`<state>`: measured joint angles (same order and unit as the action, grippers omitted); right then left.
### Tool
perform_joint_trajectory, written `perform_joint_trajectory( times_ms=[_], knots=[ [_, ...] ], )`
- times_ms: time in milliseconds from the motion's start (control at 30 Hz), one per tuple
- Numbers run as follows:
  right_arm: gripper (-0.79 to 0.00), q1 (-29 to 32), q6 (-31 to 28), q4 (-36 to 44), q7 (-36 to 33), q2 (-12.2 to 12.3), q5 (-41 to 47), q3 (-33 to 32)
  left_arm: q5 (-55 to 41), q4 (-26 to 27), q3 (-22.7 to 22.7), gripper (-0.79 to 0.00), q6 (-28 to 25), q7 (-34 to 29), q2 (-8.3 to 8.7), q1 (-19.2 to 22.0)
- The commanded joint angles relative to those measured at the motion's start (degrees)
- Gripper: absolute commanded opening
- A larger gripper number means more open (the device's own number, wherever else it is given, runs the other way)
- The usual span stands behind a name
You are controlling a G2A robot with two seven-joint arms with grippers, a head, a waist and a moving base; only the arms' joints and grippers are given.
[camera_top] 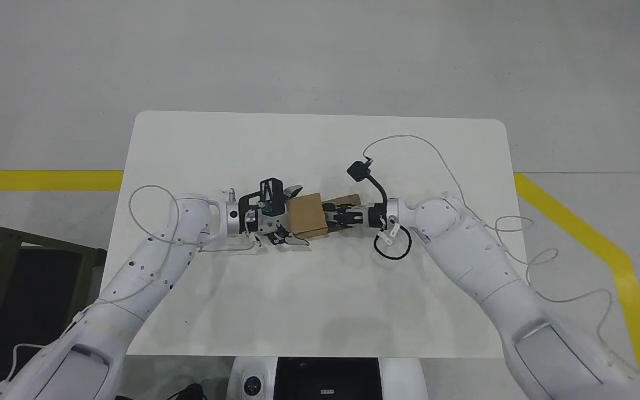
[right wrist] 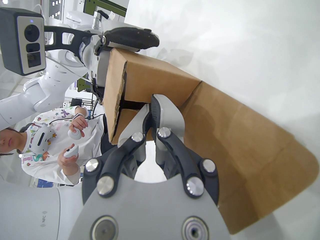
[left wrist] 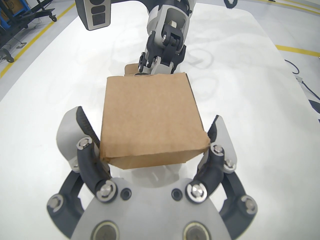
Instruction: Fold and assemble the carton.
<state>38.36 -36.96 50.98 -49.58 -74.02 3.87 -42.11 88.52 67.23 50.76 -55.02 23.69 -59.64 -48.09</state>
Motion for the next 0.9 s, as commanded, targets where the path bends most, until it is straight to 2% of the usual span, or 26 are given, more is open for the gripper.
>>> perform_joint_trajectory(
  times_ms=[0,267,467,867],
  knots=[
    [-0.785,-0.40,-0.38,-0.65,-0.19,-0.21,0.15,0.07,0.07,-0.04,-0.03,0.000,0.03,0.01,-0.03,0.04],
    [-0.785,-0.67,-1.50,-0.99,-2.80,-0.02,1.25,-0.95,0.12,-0.13,-0.07,0.000,0.03,0.03,-0.13,0.12],
    [-0.785,-0.09,0.01,0.37,-6.15,1.88,0.66,-4.52,0.25,-0.34,0.26,0.000,0.12,-0.01,-0.08,0.13],
    [-0.573,4.26,4.91,7.43,-10.99,6.78,-3.20,-13.92,0.48,-0.07,0.66,0.000,-0.11,0.13,0.02,-0.05]
  ],
)
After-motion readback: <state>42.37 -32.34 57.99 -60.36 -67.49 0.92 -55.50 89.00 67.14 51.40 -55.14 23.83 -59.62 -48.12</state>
